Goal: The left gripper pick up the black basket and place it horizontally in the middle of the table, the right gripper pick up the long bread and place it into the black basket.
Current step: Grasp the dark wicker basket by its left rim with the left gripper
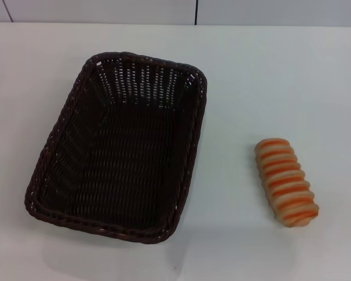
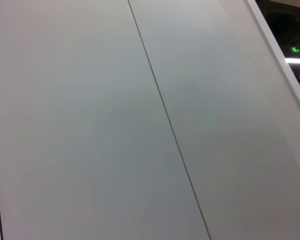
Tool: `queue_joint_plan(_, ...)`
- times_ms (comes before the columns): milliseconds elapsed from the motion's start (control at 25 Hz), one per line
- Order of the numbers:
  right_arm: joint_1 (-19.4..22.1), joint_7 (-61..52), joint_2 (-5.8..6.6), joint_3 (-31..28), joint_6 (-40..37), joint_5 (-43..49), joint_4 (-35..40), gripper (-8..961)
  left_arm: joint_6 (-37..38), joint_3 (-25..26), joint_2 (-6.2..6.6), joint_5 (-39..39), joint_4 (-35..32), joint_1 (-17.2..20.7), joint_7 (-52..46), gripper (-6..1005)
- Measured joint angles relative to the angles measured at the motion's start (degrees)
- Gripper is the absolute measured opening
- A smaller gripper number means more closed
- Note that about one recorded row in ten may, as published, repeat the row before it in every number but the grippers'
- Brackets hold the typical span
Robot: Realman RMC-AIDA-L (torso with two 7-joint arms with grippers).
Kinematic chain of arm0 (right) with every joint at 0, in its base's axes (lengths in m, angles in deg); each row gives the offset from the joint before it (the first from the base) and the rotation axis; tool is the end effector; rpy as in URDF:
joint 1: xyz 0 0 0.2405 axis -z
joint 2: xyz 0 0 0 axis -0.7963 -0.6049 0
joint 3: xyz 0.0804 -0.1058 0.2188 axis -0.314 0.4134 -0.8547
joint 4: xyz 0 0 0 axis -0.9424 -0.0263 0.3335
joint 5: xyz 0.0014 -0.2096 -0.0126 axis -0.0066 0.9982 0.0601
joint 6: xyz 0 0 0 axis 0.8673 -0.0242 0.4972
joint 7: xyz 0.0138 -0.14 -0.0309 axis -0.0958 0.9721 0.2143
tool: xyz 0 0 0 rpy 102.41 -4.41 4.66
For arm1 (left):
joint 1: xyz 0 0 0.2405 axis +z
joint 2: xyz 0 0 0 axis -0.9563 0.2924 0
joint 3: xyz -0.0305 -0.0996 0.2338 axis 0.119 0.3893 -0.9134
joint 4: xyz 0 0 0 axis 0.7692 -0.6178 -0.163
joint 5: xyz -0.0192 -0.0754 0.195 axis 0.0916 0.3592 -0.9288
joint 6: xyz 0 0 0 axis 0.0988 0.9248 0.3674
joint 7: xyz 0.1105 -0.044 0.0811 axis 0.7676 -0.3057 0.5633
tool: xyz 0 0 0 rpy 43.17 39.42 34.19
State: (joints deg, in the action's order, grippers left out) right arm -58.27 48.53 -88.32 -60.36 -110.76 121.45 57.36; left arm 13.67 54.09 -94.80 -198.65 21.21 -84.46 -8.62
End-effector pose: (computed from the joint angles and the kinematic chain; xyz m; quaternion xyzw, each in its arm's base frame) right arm 0.3994 0.1630 0.0670 -0.3630 0.2487 0.3698 0.8183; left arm -0.3823 0.2796 0.0506 -0.5523 -0.2220 -0.2357 0.7682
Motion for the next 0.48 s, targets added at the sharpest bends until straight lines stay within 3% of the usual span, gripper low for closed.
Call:
queue_joint_plan(320, -0.5, 0.1, 0.03, 0.0, 0.0, 0.0, 0.0, 795, 0.0, 0.0, 0.0, 0.0, 0.0, -0.1, 0.0, 766)
queue_joint_plan(480, -0.5, 0.1, 0.09, 0.0, 0.0, 0.0, 0.0, 794, -0.4, -2.1, 0.72, -1.8, 1.2, 0.0, 0.5, 756)
